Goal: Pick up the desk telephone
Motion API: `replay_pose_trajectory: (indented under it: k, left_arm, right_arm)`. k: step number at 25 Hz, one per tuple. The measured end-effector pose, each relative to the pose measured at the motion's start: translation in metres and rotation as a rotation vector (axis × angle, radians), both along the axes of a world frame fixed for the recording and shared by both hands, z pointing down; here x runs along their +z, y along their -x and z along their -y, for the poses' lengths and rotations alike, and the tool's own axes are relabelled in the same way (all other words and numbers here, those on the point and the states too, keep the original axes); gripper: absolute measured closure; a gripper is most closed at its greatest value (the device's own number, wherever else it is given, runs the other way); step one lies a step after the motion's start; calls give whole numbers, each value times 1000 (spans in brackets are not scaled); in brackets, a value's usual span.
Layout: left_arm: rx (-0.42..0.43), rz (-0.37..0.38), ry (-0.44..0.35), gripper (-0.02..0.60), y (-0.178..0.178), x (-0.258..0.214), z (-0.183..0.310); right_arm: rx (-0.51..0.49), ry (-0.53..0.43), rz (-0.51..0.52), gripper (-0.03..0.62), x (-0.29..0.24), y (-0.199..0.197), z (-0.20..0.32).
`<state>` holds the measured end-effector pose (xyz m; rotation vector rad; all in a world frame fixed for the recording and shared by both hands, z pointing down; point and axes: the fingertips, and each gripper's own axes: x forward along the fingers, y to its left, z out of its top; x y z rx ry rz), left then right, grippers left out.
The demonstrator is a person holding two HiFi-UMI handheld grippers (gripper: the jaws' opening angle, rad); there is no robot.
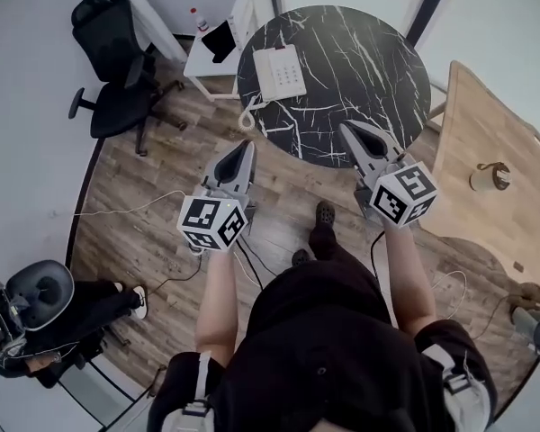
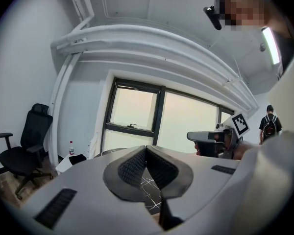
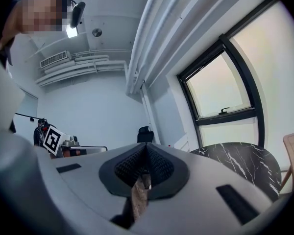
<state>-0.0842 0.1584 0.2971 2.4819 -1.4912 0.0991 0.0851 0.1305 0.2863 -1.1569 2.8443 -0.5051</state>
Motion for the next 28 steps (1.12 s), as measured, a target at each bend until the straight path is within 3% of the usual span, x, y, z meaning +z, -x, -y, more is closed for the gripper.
replay_pose_trajectory:
  k: [14,28]
  left_arm:
    - [-16,28,23,565,-36,8,95]
    - [-70,19,58,565,-16,21,131]
  right_arm:
    - [-37,25,-5,565,10,-28,100]
    - [-102,77,-30,565,28,0,146]
